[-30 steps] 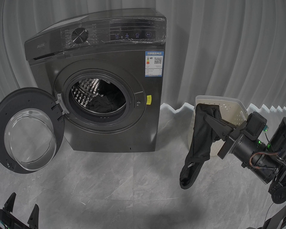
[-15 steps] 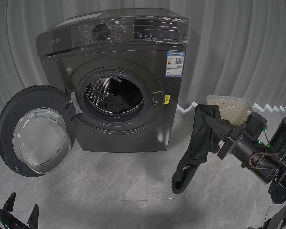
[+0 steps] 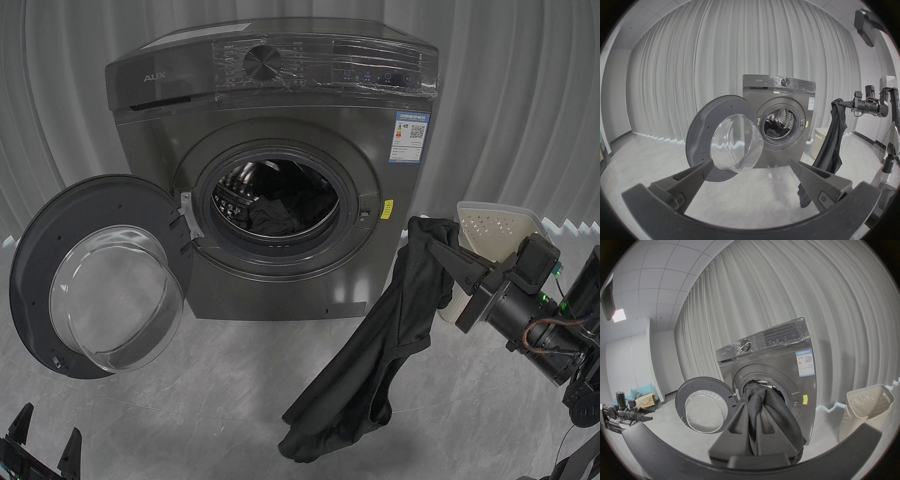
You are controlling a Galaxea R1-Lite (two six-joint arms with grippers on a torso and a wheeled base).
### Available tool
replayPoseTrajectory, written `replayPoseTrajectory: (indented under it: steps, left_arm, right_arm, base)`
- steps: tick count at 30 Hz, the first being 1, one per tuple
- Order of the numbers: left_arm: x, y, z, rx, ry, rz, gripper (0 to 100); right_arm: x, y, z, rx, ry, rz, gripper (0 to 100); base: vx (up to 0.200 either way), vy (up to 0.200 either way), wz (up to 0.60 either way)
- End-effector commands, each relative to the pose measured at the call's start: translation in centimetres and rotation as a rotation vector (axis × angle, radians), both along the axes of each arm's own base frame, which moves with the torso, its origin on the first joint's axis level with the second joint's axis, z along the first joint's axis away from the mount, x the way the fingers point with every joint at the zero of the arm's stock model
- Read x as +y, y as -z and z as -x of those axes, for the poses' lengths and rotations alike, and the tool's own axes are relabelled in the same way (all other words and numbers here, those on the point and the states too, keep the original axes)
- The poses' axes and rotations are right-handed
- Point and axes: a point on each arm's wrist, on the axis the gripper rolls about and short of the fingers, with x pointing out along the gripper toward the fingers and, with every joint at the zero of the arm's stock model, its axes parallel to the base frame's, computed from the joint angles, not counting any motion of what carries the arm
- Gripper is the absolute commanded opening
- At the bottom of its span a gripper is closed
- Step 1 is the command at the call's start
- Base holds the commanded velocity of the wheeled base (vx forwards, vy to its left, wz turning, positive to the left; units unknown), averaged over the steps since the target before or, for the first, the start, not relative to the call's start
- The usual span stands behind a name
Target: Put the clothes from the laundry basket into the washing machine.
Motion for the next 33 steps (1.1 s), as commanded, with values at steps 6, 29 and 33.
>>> replayPoseTrajectory:
  steps: [6,29,33]
  left_arm:
    - [-0.01,0.48,0.01,-0.001,0.001,-0.003,100]
    - [0.01,0.48,0.01,-0.001,-0.001,0.008,100]
    - [0.0,0.48,0.01,-0.001,-0.001,0.006,100]
  right_arm:
    - [0.0,0.12,-0.04,0.004,0.0,0.003,0]
    - [0.06,0.45,-0.04,0.014,-0.006,0.012,0]
    - [0.06,0.45,-0.04,0.015,-0.004,0.012,0]
  base:
    - [0.0,0.0,0.0]
    - [0.0,0.035,0.0]
    - [0.0,0.2,0.0]
